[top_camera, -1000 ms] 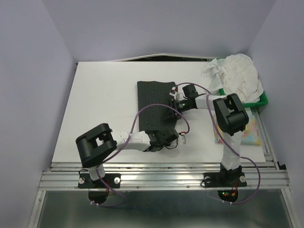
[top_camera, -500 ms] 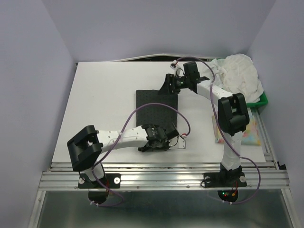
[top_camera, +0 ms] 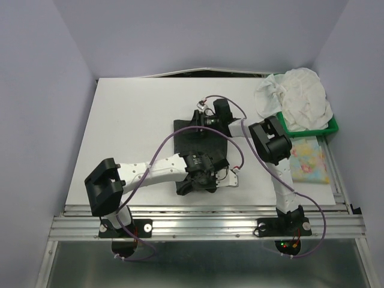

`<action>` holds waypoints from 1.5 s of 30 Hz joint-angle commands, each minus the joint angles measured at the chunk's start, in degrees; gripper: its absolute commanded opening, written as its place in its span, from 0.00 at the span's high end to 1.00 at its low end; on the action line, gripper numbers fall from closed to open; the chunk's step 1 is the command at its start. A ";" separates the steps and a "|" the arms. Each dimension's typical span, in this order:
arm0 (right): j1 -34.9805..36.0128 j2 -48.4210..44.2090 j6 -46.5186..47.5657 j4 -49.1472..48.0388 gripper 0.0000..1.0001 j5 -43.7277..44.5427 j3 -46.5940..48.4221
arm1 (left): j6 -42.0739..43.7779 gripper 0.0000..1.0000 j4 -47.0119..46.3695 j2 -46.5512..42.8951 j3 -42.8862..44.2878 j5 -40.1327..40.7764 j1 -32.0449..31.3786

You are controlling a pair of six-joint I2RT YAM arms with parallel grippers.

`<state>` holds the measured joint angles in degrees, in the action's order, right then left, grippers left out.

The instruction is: Fold and stack the skirts

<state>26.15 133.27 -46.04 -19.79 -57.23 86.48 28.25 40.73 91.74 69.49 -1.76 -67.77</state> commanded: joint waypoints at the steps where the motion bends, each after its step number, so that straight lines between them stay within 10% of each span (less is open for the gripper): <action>1: 1.79 -0.21 -10.64 -18.85 0.31 -3.94 -3.49 | 0.49 1.00 3.12 -2.97 3.89 -1.32 -0.26; 30: 7.95 -5.82 7.46 -5.00 0.57 0.01 -16.10 | 8.32 1.00 8.40 -1.83 18.05 2.74 8.18; 45: 9.71 -6.72 -16.78 -24.32 0.57 -2.88 -13.88 | 6.64 1.00 7.00 -4.20 14.18 0.62 5.98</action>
<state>34.22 127.11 -55.07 -34.28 -58.57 72.47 35.09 48.69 90.94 83.24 -0.40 -61.67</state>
